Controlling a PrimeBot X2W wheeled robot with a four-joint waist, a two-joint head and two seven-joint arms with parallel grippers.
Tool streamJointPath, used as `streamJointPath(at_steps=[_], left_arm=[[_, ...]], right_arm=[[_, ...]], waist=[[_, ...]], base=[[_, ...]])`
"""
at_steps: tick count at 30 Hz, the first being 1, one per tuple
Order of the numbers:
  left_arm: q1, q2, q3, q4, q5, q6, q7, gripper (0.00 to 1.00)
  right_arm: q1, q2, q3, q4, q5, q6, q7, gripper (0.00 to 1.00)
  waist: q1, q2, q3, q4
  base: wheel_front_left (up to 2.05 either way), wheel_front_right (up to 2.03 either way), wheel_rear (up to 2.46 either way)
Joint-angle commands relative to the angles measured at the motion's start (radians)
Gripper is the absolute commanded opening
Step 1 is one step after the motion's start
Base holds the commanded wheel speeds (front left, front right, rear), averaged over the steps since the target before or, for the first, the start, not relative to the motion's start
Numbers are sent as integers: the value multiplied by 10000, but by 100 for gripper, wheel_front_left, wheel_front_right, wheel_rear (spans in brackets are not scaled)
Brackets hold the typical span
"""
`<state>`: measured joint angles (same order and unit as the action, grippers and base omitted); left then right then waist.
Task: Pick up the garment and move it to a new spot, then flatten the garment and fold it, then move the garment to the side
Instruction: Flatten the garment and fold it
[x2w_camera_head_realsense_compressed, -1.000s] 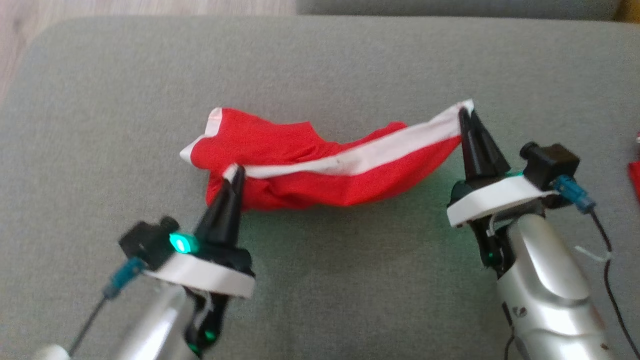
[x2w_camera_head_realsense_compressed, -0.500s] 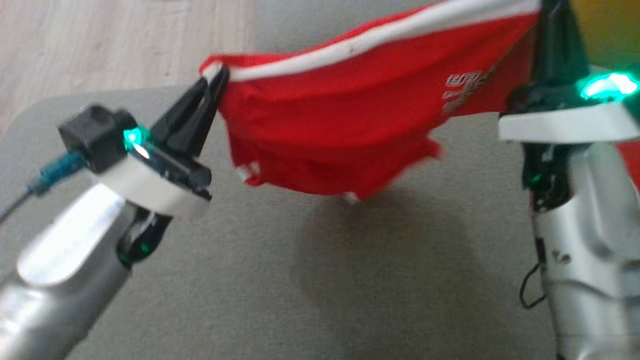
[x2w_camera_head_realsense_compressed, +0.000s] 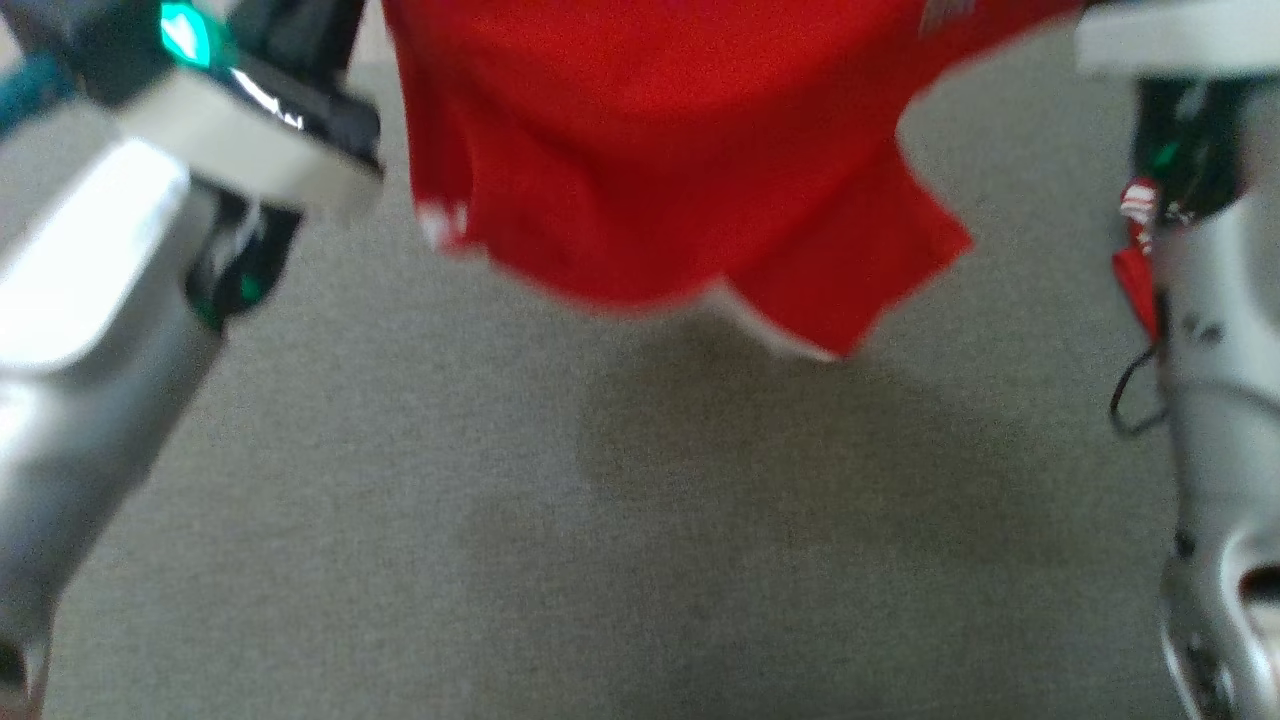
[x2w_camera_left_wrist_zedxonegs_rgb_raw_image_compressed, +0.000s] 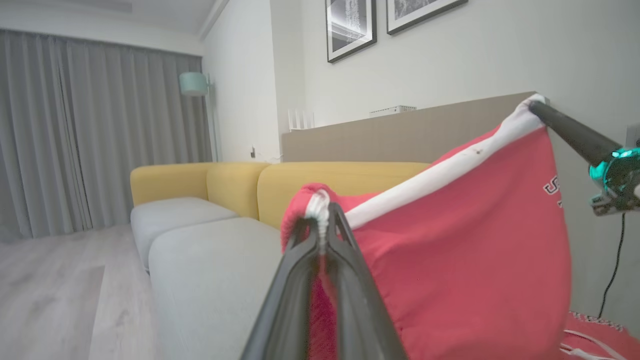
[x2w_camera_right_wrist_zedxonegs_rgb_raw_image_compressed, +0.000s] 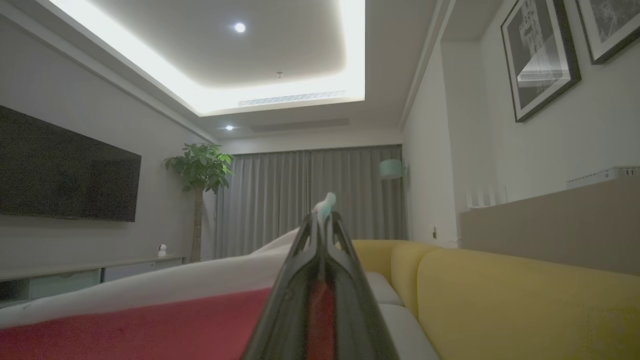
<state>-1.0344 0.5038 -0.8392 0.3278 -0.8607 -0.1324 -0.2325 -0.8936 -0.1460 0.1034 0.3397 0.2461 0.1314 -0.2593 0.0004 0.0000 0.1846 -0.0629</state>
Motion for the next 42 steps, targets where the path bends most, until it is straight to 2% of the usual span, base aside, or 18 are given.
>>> streamJointPath(at_steps=[1,6,10,14,20,22,27,29,35,42], left_arm=[[-1283,15,834,217,329,23,-202,0],[-2030,-583,1660,581,1008,23,-283,0],[-1200,-1133,2434,345,1495,21,-289,0],[545,-1436,2440,409,1478,20,-290,0],[3842,-1988,3328,644,1503,19,-291,0],[4954,-2356,3760,653,1526,19,-291,0],[7120,-2884,3985,325,1803,18,-292,0],[7790,-2959,3878,166,1866,18,-292,0],[9338,-3211,4037,-193,1931,18,-292,0],[10246,-3427,4072,-449,1837,18,-292,0]], right_arm=[[-1005,141,-85,-327,-330,-7,-25,0],[-1755,248,-395,-550,-785,-7,-25,0],[-1369,323,-399,-736,-843,-7,-25,0],[116,387,-171,-852,-330,-7,-25,0],[3013,422,207,-866,435,-7,-25,0],[3919,457,217,-856,630,-7,-25,0],[5837,502,264,-833,978,-7,-25,0],[6447,575,-3,-828,1217,-7,-25,0],[7897,642,64,-1106,1384,-7,-25,0],[8848,689,57,-1477,1500,-7,-25,0]], waist=[[-4,0,688,-87],[-4,0,937,0],[-4,0,852,86],[-4,0,723,39],[-4,0,349,-304],[-4,0,170,-408],[-4,0,-399,-527],[-4,0,-668,-497],[-4,0,-1328,-418],[-4,0,-1573,-326]], base=[[0,0,0],[0,0,0],[0,0,0],[0,0,0],[0,0,0],[0,0,0],[0,0,0],[0,0,0],[0,0,0],[0,0,0]])
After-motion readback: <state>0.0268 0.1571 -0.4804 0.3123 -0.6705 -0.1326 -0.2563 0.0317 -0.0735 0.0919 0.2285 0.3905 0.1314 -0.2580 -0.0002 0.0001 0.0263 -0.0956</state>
